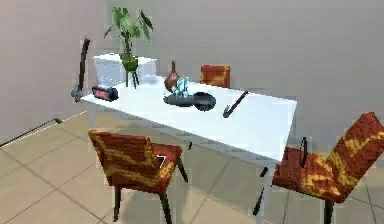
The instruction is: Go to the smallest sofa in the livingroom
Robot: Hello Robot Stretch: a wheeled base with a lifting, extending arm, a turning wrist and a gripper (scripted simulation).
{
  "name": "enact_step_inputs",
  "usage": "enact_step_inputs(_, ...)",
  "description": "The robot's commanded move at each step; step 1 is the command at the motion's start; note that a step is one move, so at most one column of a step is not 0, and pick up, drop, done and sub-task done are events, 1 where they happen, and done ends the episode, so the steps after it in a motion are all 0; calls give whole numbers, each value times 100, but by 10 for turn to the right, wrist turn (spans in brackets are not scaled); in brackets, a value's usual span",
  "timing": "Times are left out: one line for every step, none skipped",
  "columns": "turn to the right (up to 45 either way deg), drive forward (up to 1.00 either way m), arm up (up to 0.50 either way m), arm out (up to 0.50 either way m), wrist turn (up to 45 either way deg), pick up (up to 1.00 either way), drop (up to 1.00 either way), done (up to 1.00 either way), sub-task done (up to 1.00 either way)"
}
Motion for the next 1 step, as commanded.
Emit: enact_step_inputs(450, 0, 0, 0, 0, 0, 0, 0, 0)
